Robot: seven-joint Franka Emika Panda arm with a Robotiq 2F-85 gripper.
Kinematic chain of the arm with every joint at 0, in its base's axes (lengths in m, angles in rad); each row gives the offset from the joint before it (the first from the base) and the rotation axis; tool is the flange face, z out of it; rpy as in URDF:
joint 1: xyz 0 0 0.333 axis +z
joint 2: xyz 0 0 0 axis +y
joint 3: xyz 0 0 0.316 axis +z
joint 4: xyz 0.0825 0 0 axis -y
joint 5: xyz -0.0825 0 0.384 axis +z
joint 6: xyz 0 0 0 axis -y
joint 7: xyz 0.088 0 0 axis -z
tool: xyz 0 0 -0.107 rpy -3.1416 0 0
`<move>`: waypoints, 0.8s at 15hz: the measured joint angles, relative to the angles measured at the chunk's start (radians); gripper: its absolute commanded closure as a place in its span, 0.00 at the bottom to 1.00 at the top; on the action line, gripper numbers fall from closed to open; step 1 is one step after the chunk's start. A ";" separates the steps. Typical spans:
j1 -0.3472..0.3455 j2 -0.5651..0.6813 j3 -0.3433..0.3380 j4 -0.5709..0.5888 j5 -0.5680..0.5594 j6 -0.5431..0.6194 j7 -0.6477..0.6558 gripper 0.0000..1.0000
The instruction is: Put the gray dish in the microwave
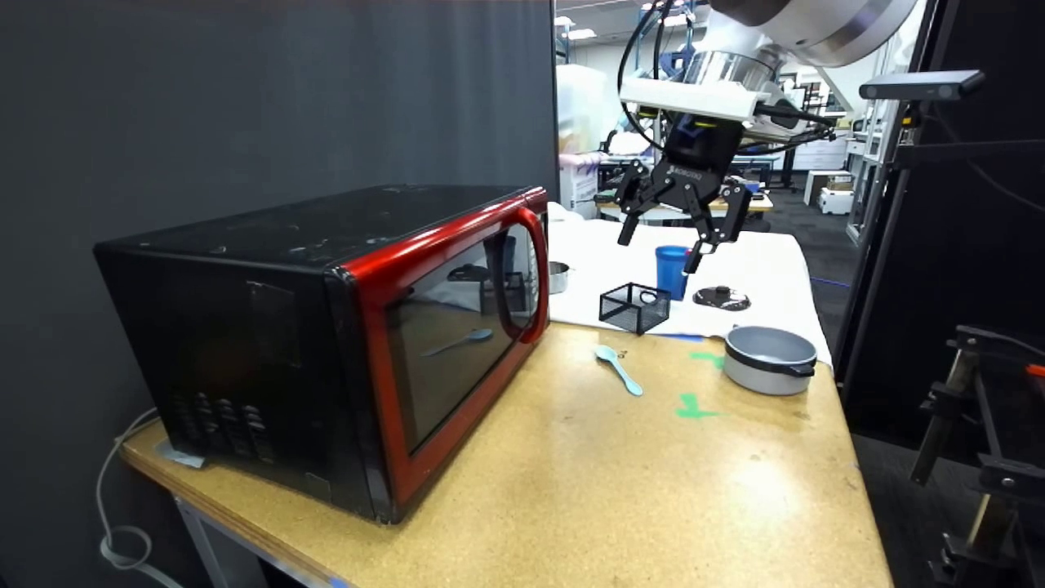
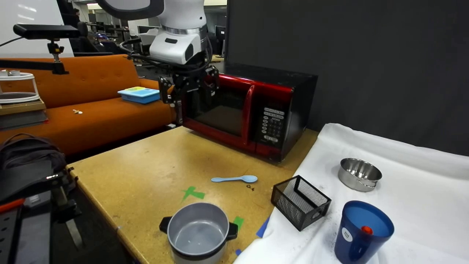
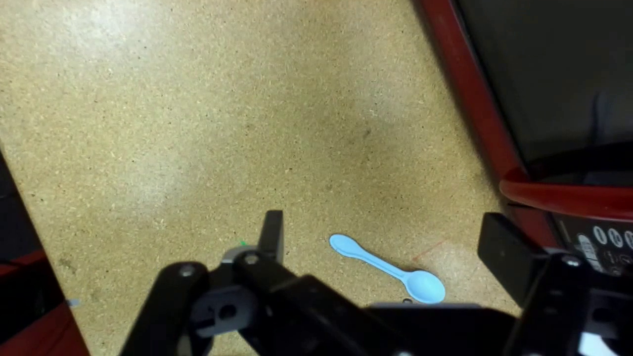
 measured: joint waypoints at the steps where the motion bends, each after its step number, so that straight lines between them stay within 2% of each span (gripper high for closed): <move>1: 0.001 0.004 0.001 0.004 0.013 0.000 0.018 0.00; 7: 0.007 0.137 0.020 0.135 0.198 0.006 0.177 0.00; 12: 0.005 0.237 0.020 0.241 0.368 0.073 0.260 0.00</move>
